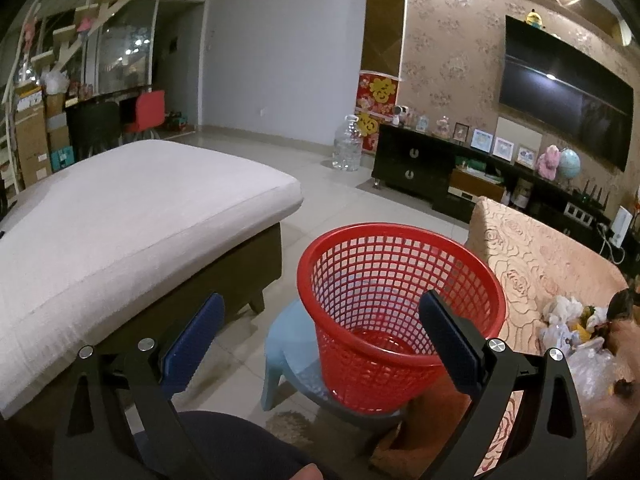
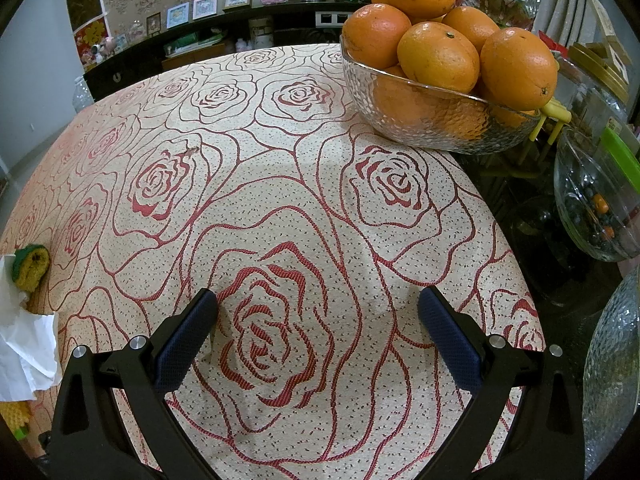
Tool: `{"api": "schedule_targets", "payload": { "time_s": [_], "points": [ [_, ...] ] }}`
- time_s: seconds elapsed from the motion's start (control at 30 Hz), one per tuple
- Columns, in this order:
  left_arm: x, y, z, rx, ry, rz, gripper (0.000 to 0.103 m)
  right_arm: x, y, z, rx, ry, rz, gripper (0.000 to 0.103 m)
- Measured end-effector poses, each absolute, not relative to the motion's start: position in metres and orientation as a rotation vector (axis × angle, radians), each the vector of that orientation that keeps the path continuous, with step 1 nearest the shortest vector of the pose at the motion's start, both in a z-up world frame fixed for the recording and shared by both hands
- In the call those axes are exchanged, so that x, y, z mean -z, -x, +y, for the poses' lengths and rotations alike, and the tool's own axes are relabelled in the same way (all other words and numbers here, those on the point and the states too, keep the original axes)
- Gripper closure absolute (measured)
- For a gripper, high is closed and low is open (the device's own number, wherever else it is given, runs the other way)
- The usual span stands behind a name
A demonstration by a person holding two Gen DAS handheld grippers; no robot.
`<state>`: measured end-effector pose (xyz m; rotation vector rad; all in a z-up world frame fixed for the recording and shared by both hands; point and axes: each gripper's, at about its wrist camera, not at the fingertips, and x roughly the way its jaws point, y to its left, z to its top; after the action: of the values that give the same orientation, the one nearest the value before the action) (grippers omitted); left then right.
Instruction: Collect trash
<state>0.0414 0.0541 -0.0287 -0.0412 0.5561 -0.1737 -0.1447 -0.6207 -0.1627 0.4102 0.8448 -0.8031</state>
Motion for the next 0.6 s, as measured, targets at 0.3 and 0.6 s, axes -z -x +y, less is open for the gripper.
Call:
{"api": "schedule_targets", "payload": {
  "time_s": [0.3,0.6],
  "points": [
    [0.028,-0.041,0.046,0.172,0.021,0.557,0.009,0.163,0.145,-0.621,0.803,-0.41,0.845,0.006],
    [0.027,-0.033,0.021,0.16,-0.074,0.527,0.009,0.161,0.143,-0.617,0.86,-0.444,0.834,0.006]
  ]
}}
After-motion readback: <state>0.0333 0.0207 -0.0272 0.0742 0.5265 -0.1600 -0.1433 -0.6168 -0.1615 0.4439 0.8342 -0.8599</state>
